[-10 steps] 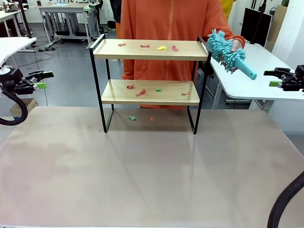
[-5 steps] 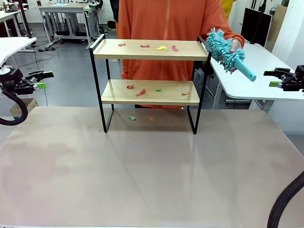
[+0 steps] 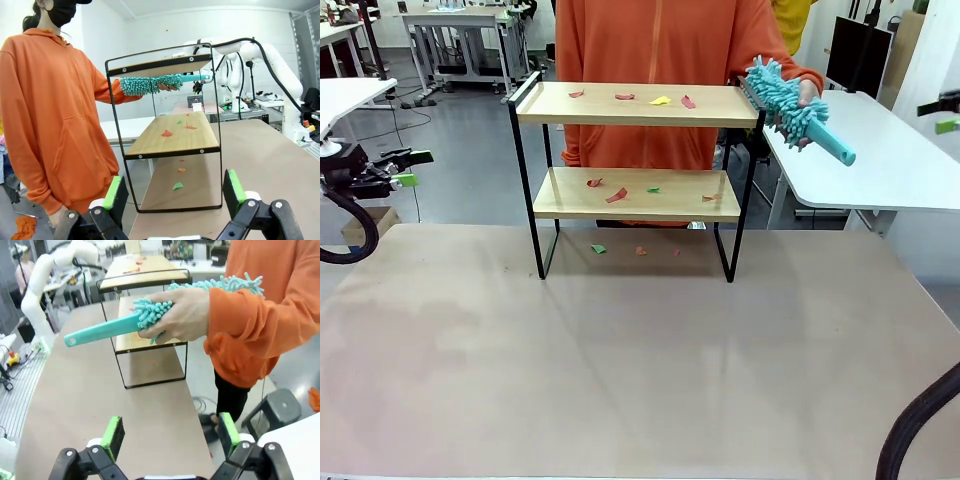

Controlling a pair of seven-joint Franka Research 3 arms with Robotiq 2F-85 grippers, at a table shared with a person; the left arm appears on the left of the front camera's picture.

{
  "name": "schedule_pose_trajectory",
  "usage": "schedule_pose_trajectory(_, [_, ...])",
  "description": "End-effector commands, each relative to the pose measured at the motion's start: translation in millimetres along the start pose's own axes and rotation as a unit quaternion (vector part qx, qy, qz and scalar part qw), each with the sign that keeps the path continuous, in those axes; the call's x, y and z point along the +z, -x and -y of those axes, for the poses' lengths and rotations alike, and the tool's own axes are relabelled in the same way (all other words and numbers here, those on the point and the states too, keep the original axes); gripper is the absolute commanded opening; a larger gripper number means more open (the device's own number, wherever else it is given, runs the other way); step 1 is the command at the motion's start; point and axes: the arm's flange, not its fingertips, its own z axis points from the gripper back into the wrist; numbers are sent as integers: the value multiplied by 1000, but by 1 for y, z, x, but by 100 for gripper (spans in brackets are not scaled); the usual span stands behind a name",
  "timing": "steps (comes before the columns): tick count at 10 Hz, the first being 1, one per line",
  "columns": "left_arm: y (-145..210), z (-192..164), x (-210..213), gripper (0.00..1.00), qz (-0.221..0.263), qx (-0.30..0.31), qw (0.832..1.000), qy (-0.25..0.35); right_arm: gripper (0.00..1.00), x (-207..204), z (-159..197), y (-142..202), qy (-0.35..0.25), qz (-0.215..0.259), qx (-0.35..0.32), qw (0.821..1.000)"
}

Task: Clean the shelf.
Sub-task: Pick up the Duster handed by the human.

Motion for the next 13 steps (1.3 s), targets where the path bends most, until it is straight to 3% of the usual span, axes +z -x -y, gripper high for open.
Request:
schedule_pose_trajectory(1, [0,0,0,100,-2,-8,1000,0,100,-16,-8,-41,27,-108,-34,993])
schedule_pose_trajectory(3, [0,0,0,100,-2,-8,1000,0,100,-10,-43,-102,102,-179,-83,975])
schedule_pose_trajectory(5, [0,0,0,100,-2,-8,1000,0,100,-6,-60,-132,168,-238,-125,949])
schedule_pose_trajectory(6, [0,0,0,100,-2,-8,1000,0,100,-9,-58,-130,193,-239,-142,941])
schedule_pose_trajectory(7, [0,0,0,100,-2,-8,1000,0,100,-20,-45,-123,161,-136,-143,967])
schedule_pose_trajectory(8, [0,0,0,100,-2,-8,1000,0,100,12,-49,-147,177,-226,-99,953])
schedule_pose_trajectory(12, [0,0,0,100,-2,-8,1000,0,100,5,-49,-141,177,-215,-115,953])
schedule_pose_trajectory(13, [0,0,0,100,-2,-8,1000,0,100,-11,-76,-160,216,-221,-151,939])
